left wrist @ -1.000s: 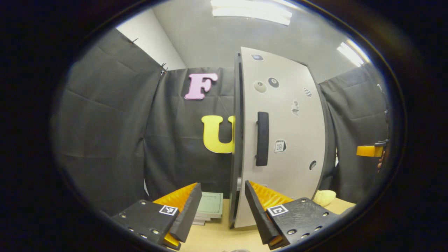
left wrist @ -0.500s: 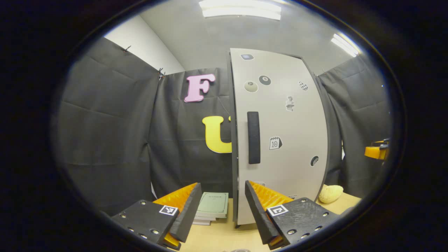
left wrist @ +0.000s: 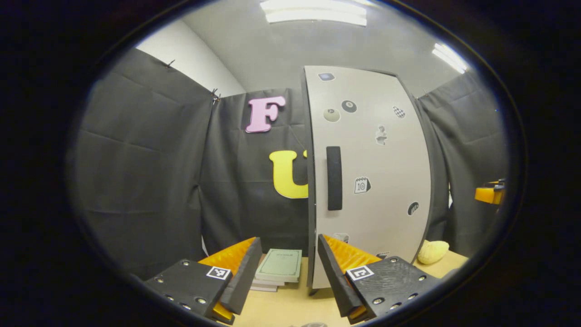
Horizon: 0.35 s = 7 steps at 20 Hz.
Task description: Open the cabinet door with the right hand, grasp the bottle in the cabinet with the left hand and place it on the coaster, then close the cabinet door with the right hand.
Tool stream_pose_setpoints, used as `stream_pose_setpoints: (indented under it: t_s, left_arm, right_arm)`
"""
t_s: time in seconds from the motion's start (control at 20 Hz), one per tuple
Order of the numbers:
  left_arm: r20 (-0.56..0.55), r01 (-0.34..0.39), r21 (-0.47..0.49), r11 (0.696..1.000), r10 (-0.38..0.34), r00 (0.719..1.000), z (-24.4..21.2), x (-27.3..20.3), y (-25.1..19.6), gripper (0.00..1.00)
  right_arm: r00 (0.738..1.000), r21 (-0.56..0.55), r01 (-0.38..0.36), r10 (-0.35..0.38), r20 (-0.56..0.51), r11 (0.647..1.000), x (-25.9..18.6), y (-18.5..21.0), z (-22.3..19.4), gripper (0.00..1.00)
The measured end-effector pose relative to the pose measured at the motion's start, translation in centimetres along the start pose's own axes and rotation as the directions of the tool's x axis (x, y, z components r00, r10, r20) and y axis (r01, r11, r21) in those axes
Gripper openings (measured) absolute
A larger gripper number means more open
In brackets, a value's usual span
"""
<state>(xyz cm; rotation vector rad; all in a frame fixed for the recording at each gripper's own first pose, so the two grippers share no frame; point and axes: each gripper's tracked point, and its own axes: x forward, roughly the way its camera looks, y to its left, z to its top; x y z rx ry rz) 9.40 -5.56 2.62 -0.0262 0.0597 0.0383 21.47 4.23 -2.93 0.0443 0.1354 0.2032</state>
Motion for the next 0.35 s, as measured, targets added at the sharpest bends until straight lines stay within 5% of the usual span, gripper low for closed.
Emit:
stream_pose_setpoints:
  t_s: [0.25,0.35]
  left_arm:
    - [0.001,-0.006,0.001,1.0,0.006,1.0,0.13,0.1,0.28,0.75]
    - [0.002,-0.009,-0.001,1.0,0.009,1.0,0.18,0.19,0.43,0.77]
  right_arm:
    - [1.0,0.012,-0.002,0.002,0.001,1.0,-0.25,-0.02,0.07,0.93]
    - [1.0,0.017,-0.004,0.004,-0.002,1.0,-0.38,-0.07,0.03,0.98]
